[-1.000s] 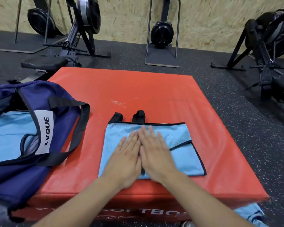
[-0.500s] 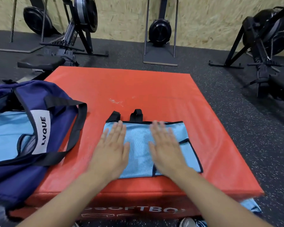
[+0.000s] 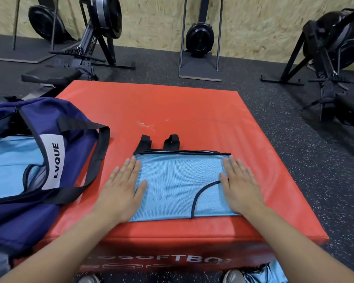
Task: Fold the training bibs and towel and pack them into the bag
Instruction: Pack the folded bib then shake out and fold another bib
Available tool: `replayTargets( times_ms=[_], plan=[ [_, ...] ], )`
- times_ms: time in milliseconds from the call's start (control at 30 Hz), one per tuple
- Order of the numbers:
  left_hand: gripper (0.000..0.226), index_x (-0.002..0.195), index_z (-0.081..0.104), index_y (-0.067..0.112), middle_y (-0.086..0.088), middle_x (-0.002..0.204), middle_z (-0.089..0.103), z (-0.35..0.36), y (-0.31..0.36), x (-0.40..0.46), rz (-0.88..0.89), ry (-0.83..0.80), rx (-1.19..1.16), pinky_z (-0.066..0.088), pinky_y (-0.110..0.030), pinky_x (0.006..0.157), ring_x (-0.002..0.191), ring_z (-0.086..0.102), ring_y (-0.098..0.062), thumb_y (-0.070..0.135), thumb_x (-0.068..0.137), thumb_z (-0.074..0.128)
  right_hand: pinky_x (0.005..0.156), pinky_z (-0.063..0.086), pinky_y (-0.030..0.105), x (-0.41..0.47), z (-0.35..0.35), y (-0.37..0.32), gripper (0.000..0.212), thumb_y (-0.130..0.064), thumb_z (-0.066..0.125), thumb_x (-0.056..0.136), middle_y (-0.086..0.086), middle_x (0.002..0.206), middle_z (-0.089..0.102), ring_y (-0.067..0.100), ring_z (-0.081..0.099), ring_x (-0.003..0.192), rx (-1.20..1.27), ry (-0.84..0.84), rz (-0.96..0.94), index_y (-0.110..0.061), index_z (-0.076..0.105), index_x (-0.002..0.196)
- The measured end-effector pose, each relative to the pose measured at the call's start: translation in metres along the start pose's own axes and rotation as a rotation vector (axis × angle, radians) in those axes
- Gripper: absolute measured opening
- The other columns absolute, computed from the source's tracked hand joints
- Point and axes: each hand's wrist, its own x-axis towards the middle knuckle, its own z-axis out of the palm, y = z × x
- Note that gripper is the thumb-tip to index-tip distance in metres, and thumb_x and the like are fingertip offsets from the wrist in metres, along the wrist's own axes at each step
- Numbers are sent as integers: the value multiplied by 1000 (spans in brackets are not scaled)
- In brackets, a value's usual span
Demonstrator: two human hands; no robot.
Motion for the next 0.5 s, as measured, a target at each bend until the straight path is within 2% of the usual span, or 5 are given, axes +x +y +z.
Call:
replayTargets(
  times_ms=[100, 200, 333, 400, 500],
  plan=[
    [89, 159, -7, 20, 6, 166, -14, -6, -13, 1, -16, -15, 2, -9, -29, 124, 150, -17, -5, 65, 82, -14, 125, -3, 41, 2, -10, -2, 61, -47, 7, 104, -4, 168, -2, 17, -6, 154, -44, 48, -3, -25, 6, 161],
    [93, 160, 1, 16, 2, 168, -5, -21, -21, 7, -22, 4, -15, -2, -31, 125, 153, -8, -8, 66, 82, -11, 125, -4, 38, 15, -28, -14, 58, -50, 17, 101, -5, 168, 7, 14, -2, 154, 111, 131, -176, -35, 26, 156],
    [93, 161, 8, 18, 1, 168, 0, -39, -11, 13, 19, 30, -67, 1, -31, 125, 154, -2, -11, 66, 82, -8, 121, -17, 35, 38, -30, -40, 39, -44, 40, 105, -11, 166, 12, 8, -8, 153, 267, -46, -422, -47, 47, 143],
    [92, 160, 13, 18, 2, 167, 4, -40, -2, 12, 44, 47, -88, -1, -29, 124, 154, 1, -11, 66, 83, -6, 120, -22, 42, 46, -25, -53, 39, -39, 46, 102, -14, 165, 16, 6, -11, 153, 251, -105, -427, -50, 50, 139],
    [91, 160, 16, 19, 3, 167, 8, -39, 2, 11, 67, 53, -94, -3, -26, 123, 154, 3, -10, 65, 85, -5, 116, -28, 42, 57, -24, -66, 45, -29, 49, 100, -16, 162, 24, 6, -7, 153, 230, -121, -390, -49, 48, 141]
  ],
)
